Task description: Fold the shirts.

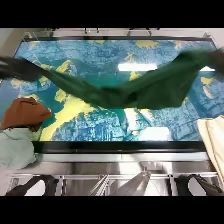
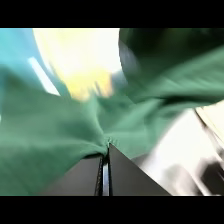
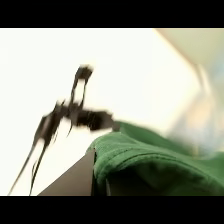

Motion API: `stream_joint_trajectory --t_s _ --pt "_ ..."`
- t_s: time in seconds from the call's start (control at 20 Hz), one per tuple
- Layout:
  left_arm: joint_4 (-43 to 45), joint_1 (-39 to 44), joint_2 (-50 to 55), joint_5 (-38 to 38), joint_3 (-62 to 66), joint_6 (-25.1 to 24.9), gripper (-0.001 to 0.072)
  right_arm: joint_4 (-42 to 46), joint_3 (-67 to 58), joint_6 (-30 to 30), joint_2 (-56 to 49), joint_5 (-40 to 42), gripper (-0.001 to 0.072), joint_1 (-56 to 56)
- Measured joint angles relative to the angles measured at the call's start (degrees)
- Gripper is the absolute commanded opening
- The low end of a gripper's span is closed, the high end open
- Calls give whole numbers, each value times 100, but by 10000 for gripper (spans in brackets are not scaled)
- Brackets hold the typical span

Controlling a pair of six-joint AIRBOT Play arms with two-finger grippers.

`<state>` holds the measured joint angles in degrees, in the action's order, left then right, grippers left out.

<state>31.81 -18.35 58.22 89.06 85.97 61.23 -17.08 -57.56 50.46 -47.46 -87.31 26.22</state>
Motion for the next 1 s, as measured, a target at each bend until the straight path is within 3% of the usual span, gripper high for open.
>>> stream_joint_trajectory --t_s 0.25,0.45,0.65,0.85,0.9,0.95,1.0 --pt "-262 -1663 -2000 -1335 632 -446 33 -844 -695 -472 1038 402 25 813" --pt "-319 -2087 -2011 -1797 765 -549 34 216 -1019 -824 1322 1537 26 776" --pt "-319 -1373 -918 -1674 796 -804 32 1523 -957 -887 730 2288 26 -68" --pt "793 184 756 -2048 802 -1080 33 2142 -514 -1252 -601 3473 26 -1731" --pt "1095 494 1132 -2205 807 -1095 35 2227 -435 -1375 -994 3864 54 -2120" --pt "1458 804 1574 -2409 809 -1095 68 2277 -380 -1486 -1432 4310 234 -2481" --pt "1768 1043 1982 -2592 807 -1091 278 2319 -354 -1578 -1858 4695 429 -2763"
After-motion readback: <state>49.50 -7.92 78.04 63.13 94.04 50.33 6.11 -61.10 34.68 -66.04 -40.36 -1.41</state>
